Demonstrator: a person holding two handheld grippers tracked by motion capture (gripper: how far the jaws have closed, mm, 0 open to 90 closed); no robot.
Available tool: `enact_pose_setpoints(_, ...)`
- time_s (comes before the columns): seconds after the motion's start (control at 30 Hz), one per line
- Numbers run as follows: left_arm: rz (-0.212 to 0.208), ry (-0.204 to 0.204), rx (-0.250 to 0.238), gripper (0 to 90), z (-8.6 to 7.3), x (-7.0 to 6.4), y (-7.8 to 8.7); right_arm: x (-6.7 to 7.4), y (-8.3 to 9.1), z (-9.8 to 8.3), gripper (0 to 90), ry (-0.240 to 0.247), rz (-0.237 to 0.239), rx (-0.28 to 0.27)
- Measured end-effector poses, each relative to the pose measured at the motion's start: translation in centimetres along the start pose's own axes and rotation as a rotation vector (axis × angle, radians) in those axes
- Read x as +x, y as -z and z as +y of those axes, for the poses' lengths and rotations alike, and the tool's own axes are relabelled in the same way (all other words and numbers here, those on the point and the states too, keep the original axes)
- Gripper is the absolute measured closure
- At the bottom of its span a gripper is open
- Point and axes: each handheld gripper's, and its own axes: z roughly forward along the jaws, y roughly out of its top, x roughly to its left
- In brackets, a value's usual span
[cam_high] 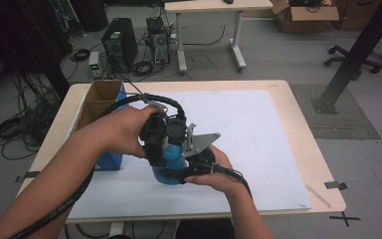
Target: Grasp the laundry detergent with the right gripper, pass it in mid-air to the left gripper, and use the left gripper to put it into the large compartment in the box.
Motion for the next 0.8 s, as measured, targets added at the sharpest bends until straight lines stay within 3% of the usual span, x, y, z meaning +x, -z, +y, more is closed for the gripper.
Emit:
enact_pose_setpoints(0.2,0.016,-0.008,0.021,38.0,0.1,-0.3,0.4,0.1,0.1,0.2,44.1,0.026,-0.011,-0.012)
enact_pose_setpoints(0.3,0.020,-0.019,0.028,38.1,0.2,-0.4,0.5,0.2,0.0,0.2,42.9,0.015,-0.015,-0.028)
enact_pose_setpoints(0.37,0.003,-0.010,0.031,38.2,0.1,-0.2,0.6,-0.1,0.2,0.0,34.1,-0.030,0.007,-0.039)
enact_pose_setpoints(0.57,-0.008,0.003,0.037,38.2,-0.2,0.3,0.5,-0.2,0.6,-0.3,26.8,-0.063,-0.014,-0.050)
enact_pose_setpoints(0.6,-0.008,0.018,0.031,38.2,-0.3,0.3,0.5,-0.2,0.7,-0.4,23.5,-0.066,-0.020,-0.054)
enact_pose_setpoints(0.8,-0.003,0.020,0.042,38.2,-0.4,0.7,0.5,-0.4,1.0,-0.6,6.0,-0.099,-0.050,-0.071)
